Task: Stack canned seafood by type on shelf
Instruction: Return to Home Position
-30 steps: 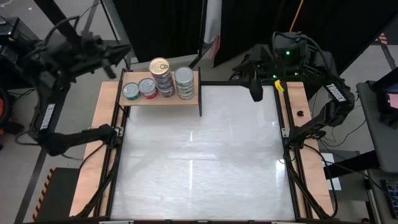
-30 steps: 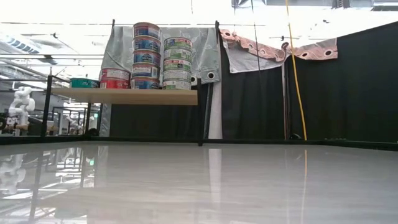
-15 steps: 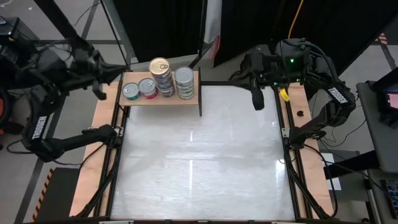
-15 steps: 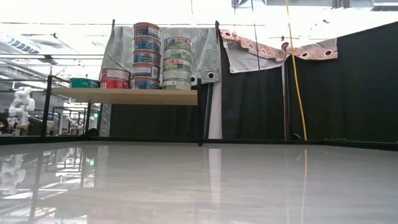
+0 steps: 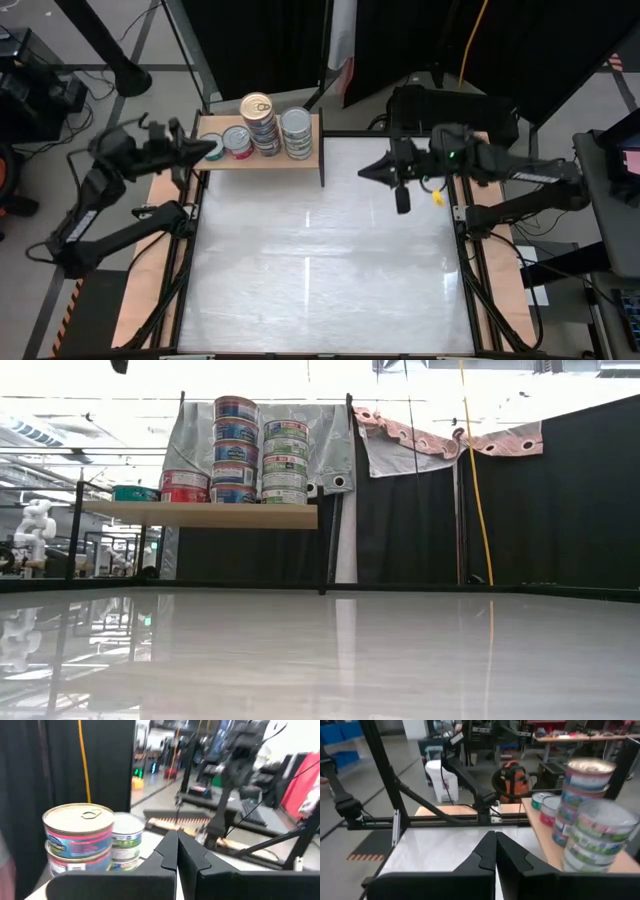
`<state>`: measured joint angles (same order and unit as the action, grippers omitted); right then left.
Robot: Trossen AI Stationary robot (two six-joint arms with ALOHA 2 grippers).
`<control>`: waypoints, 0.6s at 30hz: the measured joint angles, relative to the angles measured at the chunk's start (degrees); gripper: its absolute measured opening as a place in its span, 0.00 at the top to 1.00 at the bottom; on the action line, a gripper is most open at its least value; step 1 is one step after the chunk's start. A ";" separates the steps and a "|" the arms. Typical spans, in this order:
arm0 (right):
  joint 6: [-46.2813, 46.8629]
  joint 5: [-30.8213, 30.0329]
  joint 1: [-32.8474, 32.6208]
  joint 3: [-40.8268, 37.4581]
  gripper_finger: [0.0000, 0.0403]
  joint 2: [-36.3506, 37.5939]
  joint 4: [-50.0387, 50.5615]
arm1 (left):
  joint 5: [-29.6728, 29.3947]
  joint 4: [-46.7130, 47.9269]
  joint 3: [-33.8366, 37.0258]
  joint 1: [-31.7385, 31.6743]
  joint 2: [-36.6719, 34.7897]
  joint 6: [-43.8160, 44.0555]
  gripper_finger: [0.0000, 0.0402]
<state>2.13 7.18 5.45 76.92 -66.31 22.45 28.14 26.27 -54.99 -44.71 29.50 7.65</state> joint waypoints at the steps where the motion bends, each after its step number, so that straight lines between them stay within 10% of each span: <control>1: 0.45 0.06 0.02 -4.07 1.00 1.36 -3.78 | 0.33 -1.68 2.29 0.00 -1.72 0.63 1.00; 18: -6.01 2.00 -4.66 -48.59 1.00 5.56 -54.26 | 2.72 -9.46 27.76 0.66 -22.80 3.18 1.00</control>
<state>-3.88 9.18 0.79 28.32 -60.75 -31.82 30.86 16.81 -27.23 -44.05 6.70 10.83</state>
